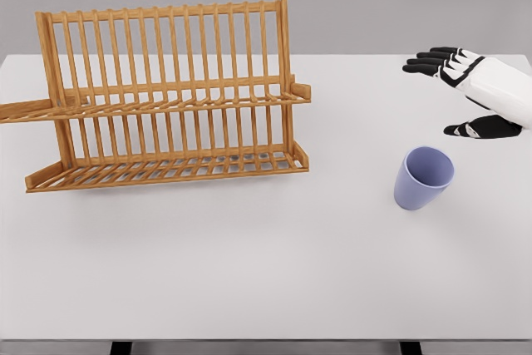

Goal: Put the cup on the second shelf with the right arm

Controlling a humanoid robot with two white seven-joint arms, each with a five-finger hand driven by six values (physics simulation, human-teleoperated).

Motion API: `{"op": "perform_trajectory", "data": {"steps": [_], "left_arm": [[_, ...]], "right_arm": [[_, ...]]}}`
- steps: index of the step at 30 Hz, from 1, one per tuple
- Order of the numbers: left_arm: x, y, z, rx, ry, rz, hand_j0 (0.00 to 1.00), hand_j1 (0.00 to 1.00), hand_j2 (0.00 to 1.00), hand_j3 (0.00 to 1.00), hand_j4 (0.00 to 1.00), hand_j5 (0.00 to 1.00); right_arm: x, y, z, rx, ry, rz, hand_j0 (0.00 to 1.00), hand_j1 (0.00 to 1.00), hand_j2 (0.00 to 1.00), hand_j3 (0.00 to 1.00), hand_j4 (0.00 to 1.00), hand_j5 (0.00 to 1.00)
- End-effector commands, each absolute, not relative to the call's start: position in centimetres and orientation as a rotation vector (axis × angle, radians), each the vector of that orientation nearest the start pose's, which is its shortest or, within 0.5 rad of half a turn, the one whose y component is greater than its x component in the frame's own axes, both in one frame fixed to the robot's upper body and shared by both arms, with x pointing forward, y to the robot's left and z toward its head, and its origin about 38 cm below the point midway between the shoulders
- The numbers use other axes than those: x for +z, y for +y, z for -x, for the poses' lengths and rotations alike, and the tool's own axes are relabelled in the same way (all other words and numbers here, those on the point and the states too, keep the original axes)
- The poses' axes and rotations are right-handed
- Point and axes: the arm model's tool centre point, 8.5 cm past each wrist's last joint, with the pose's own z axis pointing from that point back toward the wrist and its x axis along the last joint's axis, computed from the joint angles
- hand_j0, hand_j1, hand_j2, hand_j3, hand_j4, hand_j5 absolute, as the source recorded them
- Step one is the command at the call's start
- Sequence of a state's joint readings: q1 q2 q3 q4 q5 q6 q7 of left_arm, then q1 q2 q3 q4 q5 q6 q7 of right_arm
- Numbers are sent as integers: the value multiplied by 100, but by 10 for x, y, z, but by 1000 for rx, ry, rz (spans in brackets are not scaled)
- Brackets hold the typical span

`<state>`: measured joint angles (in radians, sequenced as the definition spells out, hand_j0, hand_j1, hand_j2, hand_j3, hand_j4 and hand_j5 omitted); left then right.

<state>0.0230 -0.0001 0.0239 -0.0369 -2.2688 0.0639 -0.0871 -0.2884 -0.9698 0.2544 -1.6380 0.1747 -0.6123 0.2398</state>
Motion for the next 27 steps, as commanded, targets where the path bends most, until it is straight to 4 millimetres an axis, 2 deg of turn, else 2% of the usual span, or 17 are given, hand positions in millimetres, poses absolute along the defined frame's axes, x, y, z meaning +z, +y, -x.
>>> {"op": "perform_trajectory", "data": {"steps": [1,5,8,10,12,13,15,18,22,27], "left_arm": [[-262,278,2,-2232,224,-88,100,100,100,100,100,100],[-262,278,2,-2233,224,-88,100,100,100,100,100,100],[-262,278,2,-2232,224,-88,100,100,100,100,100,100],[-262,278,2,-2232,224,-88,100,100,100,100,100,100],[-262,278,2,-2232,224,-88,100,100,100,100,100,100],[-262,278,2,-2232,224,-88,100,100,100,100,100,100],[-262,278,2,-2233,224,-88,100,100,100,100,100,100],[-262,278,2,-2232,224,-88,100,100,100,100,100,100],[-262,278,2,-2232,224,-88,100,100,100,100,100,100],[-262,278,2,-2233,224,-88,100,100,100,100,100,100]], "right_arm": [[268,-361,-378,1658,-1829,485,100,100,100,100,100,100],[268,-352,-380,1612,-1888,480,100,100,100,100,100,100],[275,-361,-380,1564,-1895,471,100,100,100,100,100,100],[264,-373,-372,1467,-1895,372,100,100,100,100,100,100],[267,-388,-367,1406,-1885,317,100,100,100,100,100,100],[260,-390,-363,1357,-1886,266,100,100,100,100,100,100],[258,-393,-362,1315,-1894,237,100,100,100,100,100,100],[244,-403,-356,1174,-1898,146,100,100,100,100,100,100],[210,-417,-343,1125,-1781,-1,100,100,100,100,100,100],[190,-425,-331,1115,-1702,-102,100,100,100,100,100,100]]}}
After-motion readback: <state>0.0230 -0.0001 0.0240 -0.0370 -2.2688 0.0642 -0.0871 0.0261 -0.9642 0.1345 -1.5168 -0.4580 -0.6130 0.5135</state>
